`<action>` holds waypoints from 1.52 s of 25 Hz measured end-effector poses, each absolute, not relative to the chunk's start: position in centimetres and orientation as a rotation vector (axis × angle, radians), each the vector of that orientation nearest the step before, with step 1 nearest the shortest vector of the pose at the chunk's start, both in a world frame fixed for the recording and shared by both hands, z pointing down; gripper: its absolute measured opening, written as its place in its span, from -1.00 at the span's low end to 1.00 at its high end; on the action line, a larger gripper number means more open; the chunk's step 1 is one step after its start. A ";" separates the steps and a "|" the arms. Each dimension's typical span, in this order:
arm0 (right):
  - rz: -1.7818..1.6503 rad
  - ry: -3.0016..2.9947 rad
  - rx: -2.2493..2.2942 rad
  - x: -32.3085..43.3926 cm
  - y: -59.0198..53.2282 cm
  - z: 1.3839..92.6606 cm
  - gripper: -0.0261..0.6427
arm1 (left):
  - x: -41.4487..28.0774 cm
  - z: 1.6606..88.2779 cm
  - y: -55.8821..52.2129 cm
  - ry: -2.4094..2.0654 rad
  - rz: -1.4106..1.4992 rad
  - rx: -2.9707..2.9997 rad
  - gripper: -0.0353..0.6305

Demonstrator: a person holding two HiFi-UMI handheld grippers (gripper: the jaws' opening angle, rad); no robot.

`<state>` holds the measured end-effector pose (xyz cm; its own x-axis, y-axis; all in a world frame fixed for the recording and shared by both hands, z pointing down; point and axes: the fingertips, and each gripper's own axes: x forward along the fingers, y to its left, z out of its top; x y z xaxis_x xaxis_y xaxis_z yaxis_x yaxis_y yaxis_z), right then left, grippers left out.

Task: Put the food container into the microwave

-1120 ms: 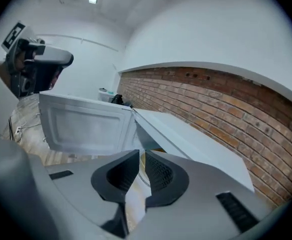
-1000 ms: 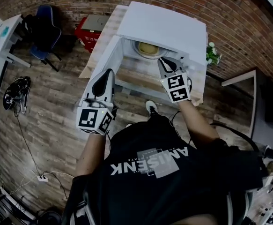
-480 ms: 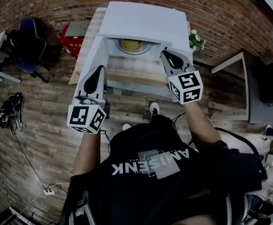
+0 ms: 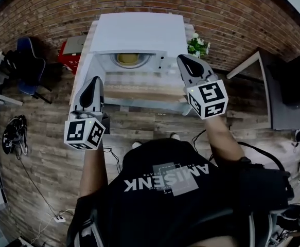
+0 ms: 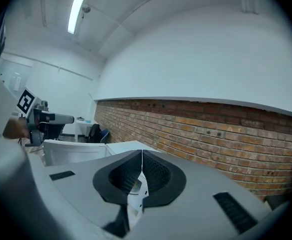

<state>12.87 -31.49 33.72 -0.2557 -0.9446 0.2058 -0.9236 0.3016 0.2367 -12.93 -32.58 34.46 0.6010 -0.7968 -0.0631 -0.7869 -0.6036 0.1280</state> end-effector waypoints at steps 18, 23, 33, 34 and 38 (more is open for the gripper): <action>-0.180 -2.310 1.813 24.0 -30.0 28.5 -0.80 | -5.6 30.9 -31.3 -1.499 -0.109 2.766 -0.86; -0.172 -2.306 1.833 25.4 -30.5 28.1 -0.80 | -5.4 29.9 -32.6 -1.519 -0.140 2.751 -0.86; -0.187 -2.297 1.854 26.8 -30.5 27.6 -0.80 | -5.4 29.5 -33.9 -1.578 -0.168 2.699 -0.86; -0.190 -2.301 1.851 26.8 -30.5 27.5 -0.80 | -5.3 29.6 -34.0 -1.575 -0.168 2.693 -0.86; -0.197 -2.299 1.863 27.1 -30.4 27.4 -0.80 | -5.2 30.1 -34.2 -1.557 -0.170 2.677 -0.86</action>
<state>27.12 -30.35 27.35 -0.2015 -0.9781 0.0530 -0.9548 0.2082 0.2123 -5.16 -34.16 30.06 0.4899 -0.8686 -0.0742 -0.8642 -0.4951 0.0894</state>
